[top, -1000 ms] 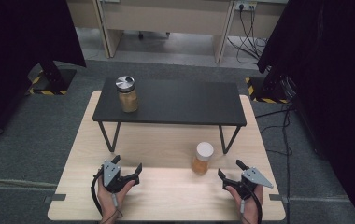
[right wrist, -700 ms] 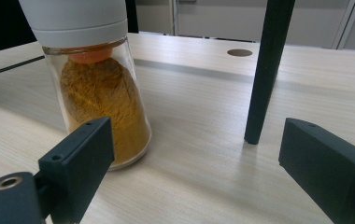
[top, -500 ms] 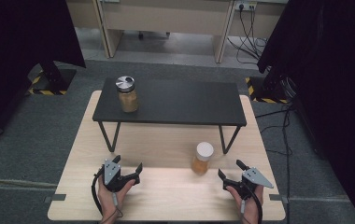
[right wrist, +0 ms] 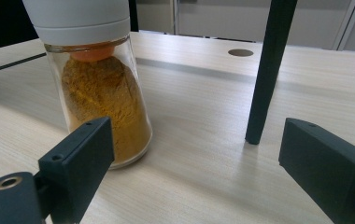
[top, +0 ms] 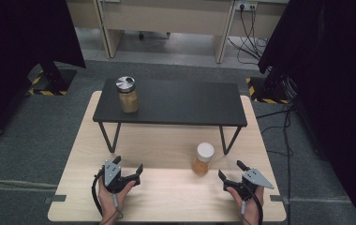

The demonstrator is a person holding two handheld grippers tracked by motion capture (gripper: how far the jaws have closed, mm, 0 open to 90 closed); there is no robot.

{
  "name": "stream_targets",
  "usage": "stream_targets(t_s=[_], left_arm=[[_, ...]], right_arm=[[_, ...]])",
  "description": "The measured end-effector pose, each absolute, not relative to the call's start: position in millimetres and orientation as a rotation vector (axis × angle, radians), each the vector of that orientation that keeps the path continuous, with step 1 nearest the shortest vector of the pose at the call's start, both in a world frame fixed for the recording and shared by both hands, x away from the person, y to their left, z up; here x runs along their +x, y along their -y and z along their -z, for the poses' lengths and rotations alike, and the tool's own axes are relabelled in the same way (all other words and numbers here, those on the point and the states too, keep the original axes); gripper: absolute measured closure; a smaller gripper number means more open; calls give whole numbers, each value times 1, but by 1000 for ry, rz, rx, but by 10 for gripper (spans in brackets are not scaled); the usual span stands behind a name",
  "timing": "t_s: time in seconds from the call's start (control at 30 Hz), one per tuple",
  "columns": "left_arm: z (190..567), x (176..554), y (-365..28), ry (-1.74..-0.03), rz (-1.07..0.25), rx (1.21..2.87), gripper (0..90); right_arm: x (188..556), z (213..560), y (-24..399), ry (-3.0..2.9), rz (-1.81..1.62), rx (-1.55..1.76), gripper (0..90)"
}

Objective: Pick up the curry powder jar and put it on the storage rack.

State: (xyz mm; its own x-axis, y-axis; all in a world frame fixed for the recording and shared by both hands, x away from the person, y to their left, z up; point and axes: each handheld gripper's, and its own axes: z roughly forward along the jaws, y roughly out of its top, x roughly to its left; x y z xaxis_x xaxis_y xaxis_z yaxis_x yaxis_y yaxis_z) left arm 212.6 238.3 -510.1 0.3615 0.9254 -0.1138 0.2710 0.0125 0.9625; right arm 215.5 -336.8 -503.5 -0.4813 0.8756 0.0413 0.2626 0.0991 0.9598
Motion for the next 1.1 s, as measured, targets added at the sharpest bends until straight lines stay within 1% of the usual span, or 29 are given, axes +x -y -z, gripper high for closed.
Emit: stream_targets(t_s=[0.6, 0.73, 1.1], left_arm=[[510, 213, -239, -1134, -730, 1506, 34], [510, 213, -239, -1135, -726, 1505, 34], [510, 213, -239, -1141, -729, 1502, 32]], right_arm=[[215, 504, 338, -1810, -1410, 1115, 101], [216, 507, 342, -1800, -1455, 1135, 62], [214, 494, 337, -1820, -1520, 1033, 53]])
